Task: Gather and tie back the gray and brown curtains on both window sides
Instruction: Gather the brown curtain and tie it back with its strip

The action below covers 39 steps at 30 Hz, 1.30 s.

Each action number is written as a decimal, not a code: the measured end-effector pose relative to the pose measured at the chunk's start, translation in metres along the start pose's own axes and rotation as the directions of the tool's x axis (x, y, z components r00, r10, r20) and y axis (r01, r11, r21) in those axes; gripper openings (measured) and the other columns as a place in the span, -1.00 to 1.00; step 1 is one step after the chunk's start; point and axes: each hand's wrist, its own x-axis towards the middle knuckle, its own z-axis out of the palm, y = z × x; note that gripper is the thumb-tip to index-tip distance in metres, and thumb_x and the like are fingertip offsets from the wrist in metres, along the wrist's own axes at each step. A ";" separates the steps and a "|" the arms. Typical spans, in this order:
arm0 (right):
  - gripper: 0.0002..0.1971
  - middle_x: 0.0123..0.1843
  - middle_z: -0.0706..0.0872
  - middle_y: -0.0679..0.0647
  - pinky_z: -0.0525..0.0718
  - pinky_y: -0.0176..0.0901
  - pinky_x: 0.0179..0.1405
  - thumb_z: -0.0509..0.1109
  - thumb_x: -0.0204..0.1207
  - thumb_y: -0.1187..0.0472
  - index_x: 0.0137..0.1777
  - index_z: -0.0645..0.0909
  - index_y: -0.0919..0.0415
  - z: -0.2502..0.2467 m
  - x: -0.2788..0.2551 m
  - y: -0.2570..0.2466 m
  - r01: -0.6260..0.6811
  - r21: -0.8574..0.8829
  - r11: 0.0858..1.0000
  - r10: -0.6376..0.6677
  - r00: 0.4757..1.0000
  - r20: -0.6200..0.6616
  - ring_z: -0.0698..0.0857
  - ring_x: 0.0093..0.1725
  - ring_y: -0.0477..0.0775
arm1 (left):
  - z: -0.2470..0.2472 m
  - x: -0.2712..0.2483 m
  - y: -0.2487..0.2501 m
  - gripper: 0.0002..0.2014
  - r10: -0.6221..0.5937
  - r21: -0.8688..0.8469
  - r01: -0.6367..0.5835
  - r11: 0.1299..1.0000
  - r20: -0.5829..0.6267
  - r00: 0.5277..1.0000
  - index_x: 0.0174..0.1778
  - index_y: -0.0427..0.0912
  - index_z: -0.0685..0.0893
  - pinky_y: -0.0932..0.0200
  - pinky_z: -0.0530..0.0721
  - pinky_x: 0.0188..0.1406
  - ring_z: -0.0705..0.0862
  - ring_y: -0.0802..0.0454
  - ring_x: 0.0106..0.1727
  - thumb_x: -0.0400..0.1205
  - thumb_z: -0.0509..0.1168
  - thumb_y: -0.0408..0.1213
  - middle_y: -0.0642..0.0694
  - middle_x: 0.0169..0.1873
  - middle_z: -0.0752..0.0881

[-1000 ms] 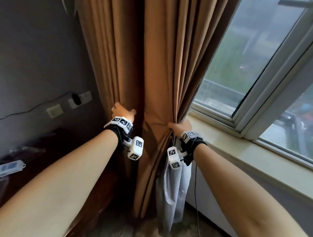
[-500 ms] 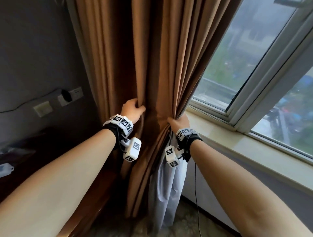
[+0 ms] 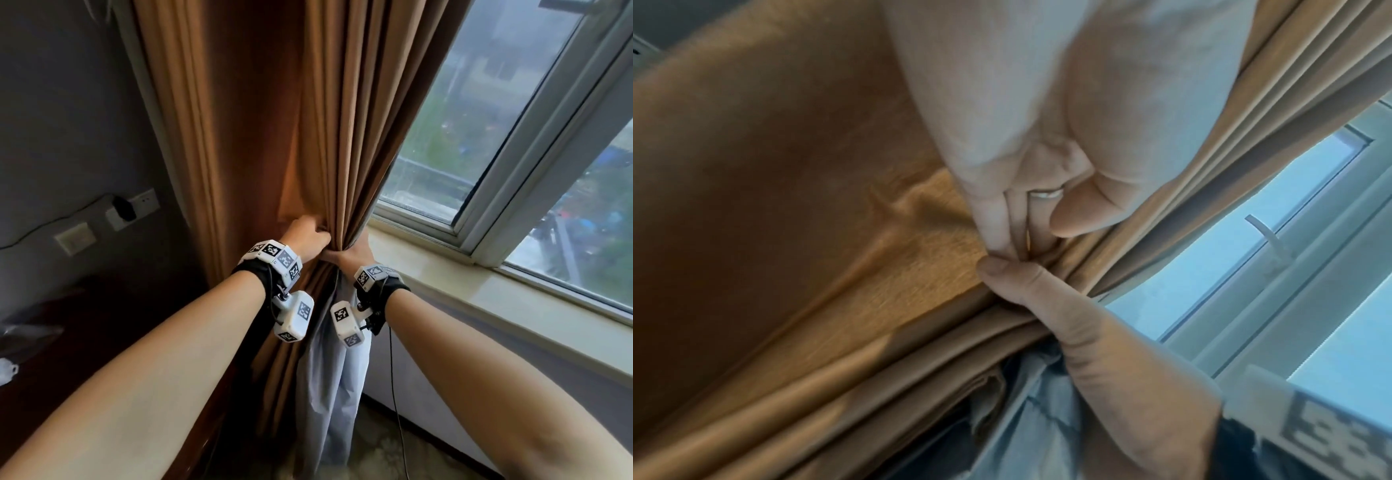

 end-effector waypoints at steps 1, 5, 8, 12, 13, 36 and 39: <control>-0.08 0.19 0.69 0.01 0.70 -0.08 0.17 0.79 0.03 0.19 0.38 0.37 0.16 -0.002 0.002 -0.001 -0.004 0.005 1.000 0.004 1.000 -0.006 0.70 0.14 -0.04 | 0.001 0.004 -0.002 -0.60 0.005 0.009 -0.005 1.000 0.025 1.000 -0.06 -0.11 0.73 -0.11 0.70 0.15 0.73 -0.18 -0.02 0.27 0.17 -0.11 -0.15 -0.12 0.79; -0.19 0.15 0.70 -0.05 0.58 -0.19 0.07 0.69 0.17 0.08 0.43 0.40 0.03 -0.004 0.013 -0.002 -0.073 -0.044 0.996 0.071 0.996 -0.049 0.69 0.08 0.00 | -0.002 0.018 -0.009 -0.68 0.025 -0.053 -0.020 0.998 0.095 0.995 -0.09 -0.09 0.75 0.00 0.69 0.09 0.72 -0.08 -0.01 0.31 0.19 -0.25 -0.18 -0.07 0.82; -0.33 0.16 0.74 0.03 0.53 -0.19 -0.02 0.58 0.26 0.04 0.40 0.46 0.00 -0.003 0.019 0.000 -0.087 -0.069 0.994 0.079 0.990 -0.113 0.71 0.08 0.11 | -0.004 0.018 -0.004 -0.58 0.028 -0.149 -0.001 0.989 0.184 0.983 0.14 -0.16 0.70 0.42 0.57 -0.12 0.65 0.05 0.01 0.51 0.14 -0.63 -0.12 0.03 0.75; -0.38 0.05 0.71 0.00 0.52 -0.18 -0.07 0.52 0.30 -0.07 0.38 0.47 -0.06 -0.002 0.031 -0.001 -0.100 -0.089 0.991 0.091 0.991 -0.101 0.65 -0.06 0.09 | -0.012 0.027 -0.018 -0.70 -0.109 -0.044 0.106 0.993 -0.082 0.991 0.01 0.11 0.80 0.16 0.74 -0.05 0.78 -0.11 -0.01 0.49 0.25 -0.29 -0.06 -0.07 0.83; -0.36 0.05 0.72 0.00 0.54 -0.17 -0.06 0.52 0.28 -0.13 0.38 0.46 -0.09 -0.003 0.033 -0.001 -0.100 -0.091 0.991 0.091 0.991 -0.097 0.66 -0.07 0.11 | -0.019 0.030 -0.026 -0.74 -0.183 -0.042 0.178 0.983 -0.210 0.960 -0.16 0.21 0.78 0.04 0.79 -0.06 0.81 -0.13 -0.07 0.40 0.23 -0.16 -0.05 -0.14 0.84; -0.41 0.03 0.72 0.00 0.52 -0.22 -0.08 0.52 0.26 0.01 0.33 0.56 0.06 0.015 0.062 -0.003 -0.100 -0.157 0.982 0.094 0.994 -0.050 0.70 -0.01 0.08 | -0.068 0.047 -0.033 -0.84 -0.091 0.058 0.098 0.994 -0.113 0.989 -0.38 -0.06 0.66 0.02 0.71 -0.08 0.78 -0.17 -0.09 0.51 0.44 -0.24 -0.06 -0.36 0.72; -0.33 0.08 0.75 0.06 0.52 -0.20 -0.05 0.44 0.16 -0.01 0.35 0.56 0.09 0.027 0.060 -0.004 -0.078 -0.210 0.975 0.075 0.997 -0.022 0.72 0.06 0.10 | -0.062 0.053 -0.028 -0.88 -0.017 0.038 0.018 0.999 -0.014 1.000 -0.09 -0.17 0.79 0.12 0.67 -0.01 0.74 -0.02 -0.04 0.50 0.47 -0.24 -0.05 -0.17 0.76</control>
